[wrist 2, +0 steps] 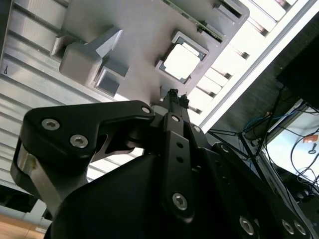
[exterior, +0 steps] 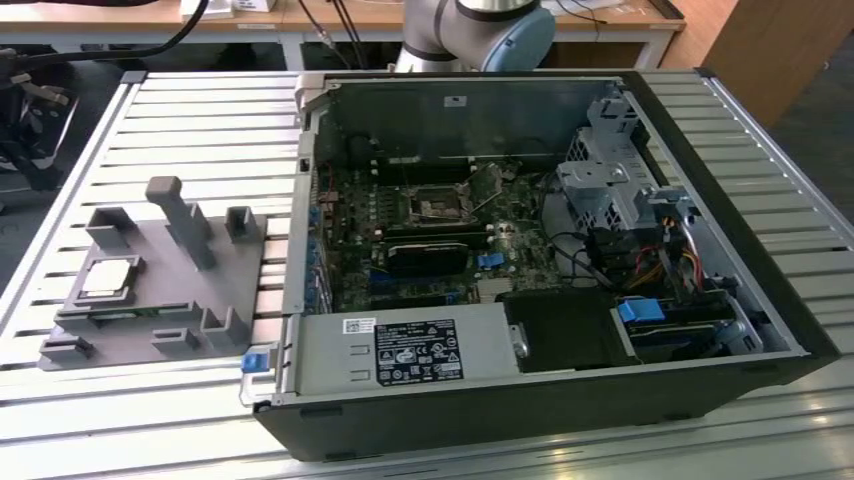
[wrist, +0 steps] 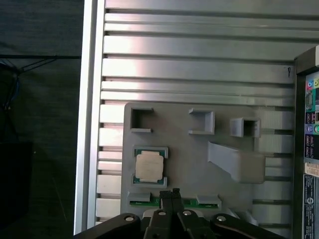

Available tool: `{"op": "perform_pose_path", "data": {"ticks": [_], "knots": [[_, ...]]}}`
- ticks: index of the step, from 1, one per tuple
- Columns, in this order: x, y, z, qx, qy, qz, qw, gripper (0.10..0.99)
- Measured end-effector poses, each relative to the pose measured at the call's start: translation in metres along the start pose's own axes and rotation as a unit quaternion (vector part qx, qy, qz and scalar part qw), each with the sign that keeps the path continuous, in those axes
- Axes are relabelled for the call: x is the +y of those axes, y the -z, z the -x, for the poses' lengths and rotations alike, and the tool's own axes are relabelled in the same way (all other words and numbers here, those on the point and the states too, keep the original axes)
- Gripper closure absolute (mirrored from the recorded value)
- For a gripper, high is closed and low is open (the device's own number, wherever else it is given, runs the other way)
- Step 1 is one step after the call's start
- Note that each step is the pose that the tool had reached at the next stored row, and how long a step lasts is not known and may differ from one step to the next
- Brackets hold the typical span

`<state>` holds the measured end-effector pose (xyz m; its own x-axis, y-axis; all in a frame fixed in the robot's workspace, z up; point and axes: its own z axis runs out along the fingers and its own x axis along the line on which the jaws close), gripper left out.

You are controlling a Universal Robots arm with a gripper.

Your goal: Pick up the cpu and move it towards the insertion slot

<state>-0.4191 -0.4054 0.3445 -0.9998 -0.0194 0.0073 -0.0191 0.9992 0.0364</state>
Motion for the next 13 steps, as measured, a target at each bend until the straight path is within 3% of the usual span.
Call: {"op": "perform_pose_path", "data": {"ticks": [13], "knots": [[-0.0036, -0.0142, -0.0088, 0.0009, 0.001, -0.0008, 1.0000, 0.980]]}}
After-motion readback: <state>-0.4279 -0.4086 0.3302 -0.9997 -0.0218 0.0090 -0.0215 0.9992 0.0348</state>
